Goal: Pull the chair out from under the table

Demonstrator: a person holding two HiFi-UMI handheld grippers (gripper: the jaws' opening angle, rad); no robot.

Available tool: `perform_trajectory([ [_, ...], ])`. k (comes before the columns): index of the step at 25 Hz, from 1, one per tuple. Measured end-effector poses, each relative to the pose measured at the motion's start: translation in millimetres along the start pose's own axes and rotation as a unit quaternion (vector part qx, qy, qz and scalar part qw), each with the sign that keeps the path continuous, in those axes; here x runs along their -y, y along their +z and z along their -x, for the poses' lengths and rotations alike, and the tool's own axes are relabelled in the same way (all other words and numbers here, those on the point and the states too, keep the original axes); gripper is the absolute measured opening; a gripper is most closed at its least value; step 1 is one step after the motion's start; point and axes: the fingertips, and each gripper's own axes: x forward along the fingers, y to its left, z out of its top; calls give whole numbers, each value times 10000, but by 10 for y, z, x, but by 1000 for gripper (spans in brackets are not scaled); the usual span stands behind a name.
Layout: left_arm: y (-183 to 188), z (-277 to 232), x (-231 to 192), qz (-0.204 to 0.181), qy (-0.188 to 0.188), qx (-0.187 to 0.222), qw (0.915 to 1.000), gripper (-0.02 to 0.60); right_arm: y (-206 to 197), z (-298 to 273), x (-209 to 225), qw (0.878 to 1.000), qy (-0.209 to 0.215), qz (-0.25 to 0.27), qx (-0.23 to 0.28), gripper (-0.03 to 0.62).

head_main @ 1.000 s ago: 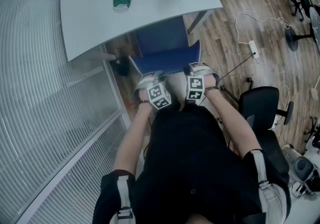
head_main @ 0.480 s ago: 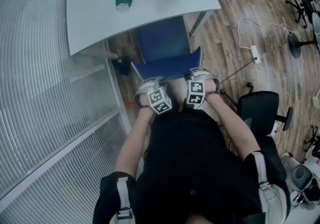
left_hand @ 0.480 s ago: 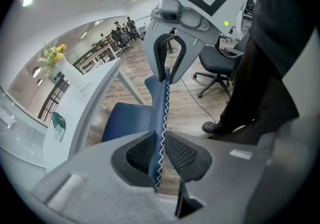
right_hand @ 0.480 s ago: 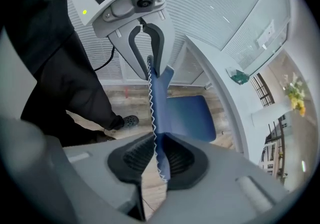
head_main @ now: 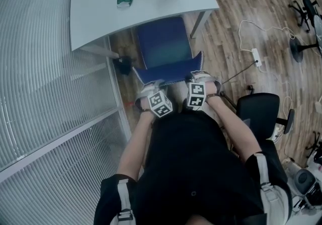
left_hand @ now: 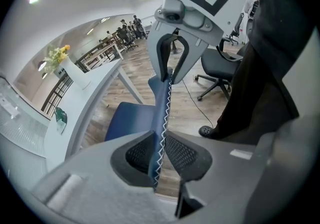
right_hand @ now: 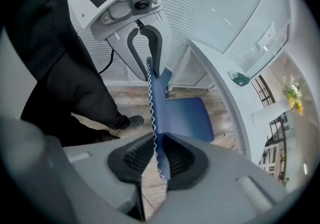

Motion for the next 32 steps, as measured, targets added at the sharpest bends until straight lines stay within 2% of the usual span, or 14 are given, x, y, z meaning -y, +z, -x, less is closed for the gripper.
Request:
perform_trajectory([
  [14, -13, 256, 417, 62, 80, -50, 9999, 77, 35, 239, -445, 9998, -37, 91, 200, 71],
  [32, 93, 463, 1119, 247, 202, -154, 9994, 78, -133, 506, -1104, 9988, -12, 270, 410, 71],
])
